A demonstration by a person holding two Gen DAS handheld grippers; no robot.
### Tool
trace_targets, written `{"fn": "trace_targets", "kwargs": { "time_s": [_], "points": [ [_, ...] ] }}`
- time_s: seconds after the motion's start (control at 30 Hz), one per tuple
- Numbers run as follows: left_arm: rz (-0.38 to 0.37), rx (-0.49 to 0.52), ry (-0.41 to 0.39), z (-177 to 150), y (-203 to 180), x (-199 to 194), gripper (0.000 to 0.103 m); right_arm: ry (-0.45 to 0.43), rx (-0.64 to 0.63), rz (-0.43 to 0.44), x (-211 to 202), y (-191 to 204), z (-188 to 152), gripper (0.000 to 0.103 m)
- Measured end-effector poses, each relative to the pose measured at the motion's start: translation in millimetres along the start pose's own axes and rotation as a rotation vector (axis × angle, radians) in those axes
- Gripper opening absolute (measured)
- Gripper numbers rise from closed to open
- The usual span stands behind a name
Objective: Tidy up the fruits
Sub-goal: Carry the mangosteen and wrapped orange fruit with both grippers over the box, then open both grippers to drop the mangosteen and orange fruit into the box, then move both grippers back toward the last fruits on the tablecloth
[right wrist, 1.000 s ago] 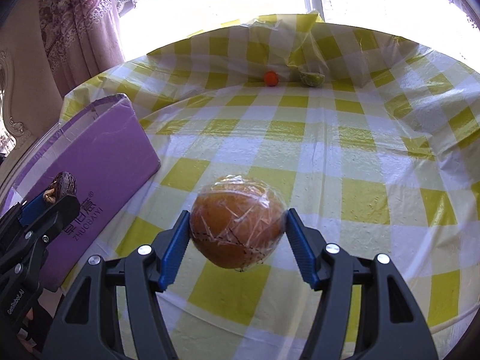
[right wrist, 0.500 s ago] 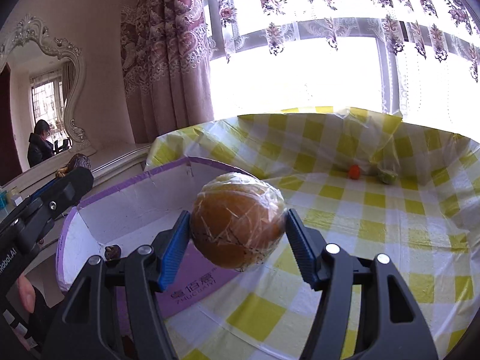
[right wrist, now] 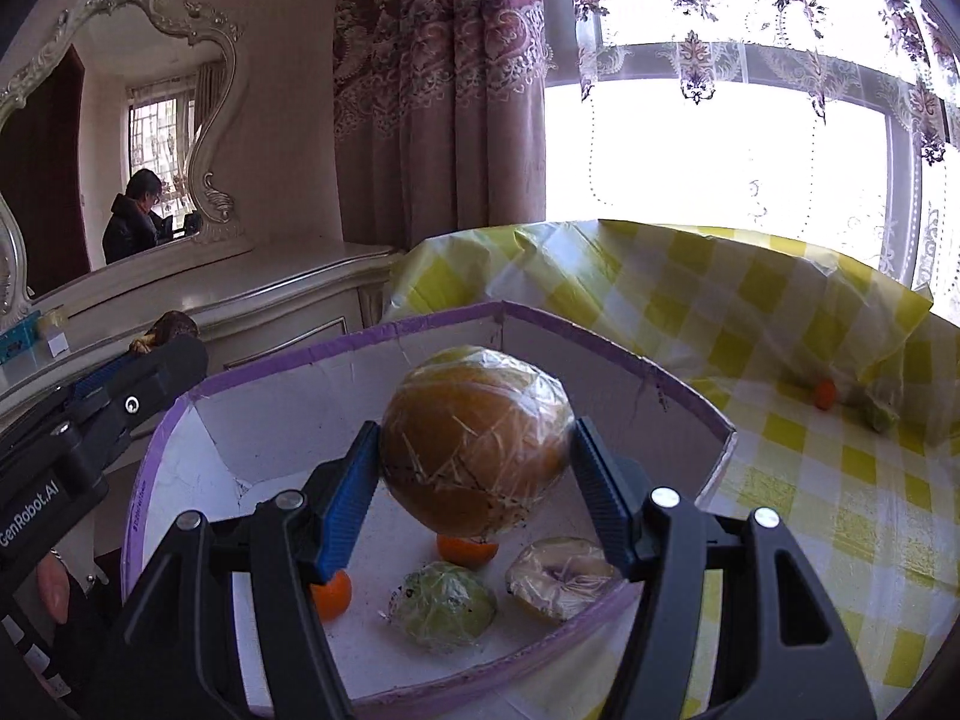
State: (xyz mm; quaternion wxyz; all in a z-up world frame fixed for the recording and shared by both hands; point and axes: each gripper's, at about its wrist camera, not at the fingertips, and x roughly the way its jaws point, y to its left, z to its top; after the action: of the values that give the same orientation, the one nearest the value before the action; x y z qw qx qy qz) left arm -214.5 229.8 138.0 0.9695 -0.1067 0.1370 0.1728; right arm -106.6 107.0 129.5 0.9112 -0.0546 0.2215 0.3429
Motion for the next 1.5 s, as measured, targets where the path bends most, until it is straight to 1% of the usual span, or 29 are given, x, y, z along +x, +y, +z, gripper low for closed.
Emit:
{"fn": "trace_targets", "kwargs": {
  "time_s": [0.13,0.17,0.2,0.23,0.27,0.3,0.37,0.47,0.53,0.57,0.6,0.63,0.67,0.7,0.83,0.9,0.93,1.0,1.07,1.1,1.17,1.3,1.33,1.37,1.4,1.43,1.47,1.5],
  "points": [
    [0.032,0.04,0.168,-13.1,2.3,24.5,0.038,0.156,-0.041,-0.012,28.6,6.7,-10.9,0.064],
    [0.033,0.056,0.227,-17.0,2.1,32.7,0.038,0.195,-0.06,-0.027,34.9,9.1,-14.7,0.064],
    [0.025,0.046,0.272,-21.1,4.6,39.1,0.038,0.211,-0.102,-0.057,38.3,13.9,-16.3,0.064],
    [0.035,0.038,0.298,-24.0,7.0,43.1,0.038,0.235,-0.136,-0.077,42.1,17.6,-18.0,0.064],
    [0.068,0.077,0.304,-26.4,4.2,44.2,0.038,0.258,-0.155,-0.087,44.8,20.1,-18.7,0.064],
    [0.079,0.101,0.322,-28.1,2.5,47.0,0.038,0.277,-0.162,-0.095,46.9,21.3,-18.8,0.064],
    [0.088,0.096,0.352,-30.3,6.0,49.0,0.038,0.328,-0.203,-0.117,53.6,24.7,-20.3,0.064],
    [0.112,0.135,0.389,-30.4,2.9,51.5,0.039,0.404,-0.281,-0.142,64.5,31.8,-25.9,0.065],
    [0.124,0.151,0.416,-31.1,2.7,52.2,0.04,0.421,-0.278,-0.126,67.1,28.6,-23.5,0.066],
    [0.126,0.161,0.427,-31.4,2.0,52.6,0.041,0.426,-0.276,-0.127,67.6,27.4,-23.7,0.067],
    [0.123,0.162,0.435,-31.3,1.6,51.8,0.045,0.438,-0.285,-0.125,69.2,27.6,-24.6,0.074],
    [0.116,0.167,0.448,-30.5,0.0,52.3,0.049,0.455,-0.294,-0.112,70.9,28.2,-25.4,0.077],
    [0.107,0.178,0.462,-31.1,-2.4,52.6,0.062,0.463,-0.29,-0.098,71.6,27.6,-25.8,0.08],
    [0.095,0.179,0.468,-31.0,-3.6,52.3,0.066,0.468,-0.291,-0.093,72.2,27.4,-25.7,0.081],
    [0.09,0.172,0.501,-27.8,-2.9,55.3,0.07,0.491,-0.305,-0.09,72.8,30.2,-26.9,0.083],
    [0.075,0.172,0.545,-25.6,-2.6,58.4,0.072,0.513,-0.313,-0.074,74.9,32.0,-27.3,0.091],
    [0.06,0.167,0.573,-22.9,-1.9,61.6,0.074,0.529,-0.32,-0.066,76.3,33.2,-27.3,0.091],
    [0.008,0.14,0.618,-18.9,-0.2,63.6,0.083,0.556,-0.328,-0.054,79.3,33.9,-26.7,0.095],
    [-0.021,0.122,0.647,-15.7,0.1,65.8,0.085,0.566,-0.33,-0.046,78.8,35.3,-27.9,0.096],
    [-0.032,0.107,0.653,-14.3,0.8,66.3,0.087,0.565,-0.329,-0.045,78.8,35.3,-27.7,0.096],
    [-0.032,0.083,0.66,-11.8,1.9,67.5,0.087,0.544,-0.317,-0.036,76.7,33.8,-26.9,0.095],
    [-0.04,0.001,0.652,-2.1,5.3,66.6,0.088,0.467,-0.257,0.023,64.8,27.9,-21.3,0.096],
    [-0.041,-0.021,0.641,1.4,5.6,65.0,0.088,0.437,-0.249,0.022,59.7,26.9,-18.7,0.096],
    [-0.035,-0.043,0.616,5.6,5.3,62.3,0.088,0.393,-0.246,-0.019,52.7,25.7,-15.2,0.099],
    [-0.022,-0.062,0.578,11.1,4.6,57.2,0.088,0.34,-0.247,-0.092,44.0,24.5,-11.0,0.101],
    [-0.015,-0.078,0.528,17.7,1.9,50.5,0.088,0.281,-0.249,-0.162,34.6,21.7,-6.7,0.101],
    [-0.017,-0.086,0.472,24.7,-2.9,42.5,0.088,0.219,-0.244,-0.205,23.7,17.4,-2.4,0.101],
    [-0.025,-0.086,0.413,31.7,-10.0,34.0,0.088,0.156,-0.223,-0.204,11.0,10.7,1.2,0.101]
  ]
}}
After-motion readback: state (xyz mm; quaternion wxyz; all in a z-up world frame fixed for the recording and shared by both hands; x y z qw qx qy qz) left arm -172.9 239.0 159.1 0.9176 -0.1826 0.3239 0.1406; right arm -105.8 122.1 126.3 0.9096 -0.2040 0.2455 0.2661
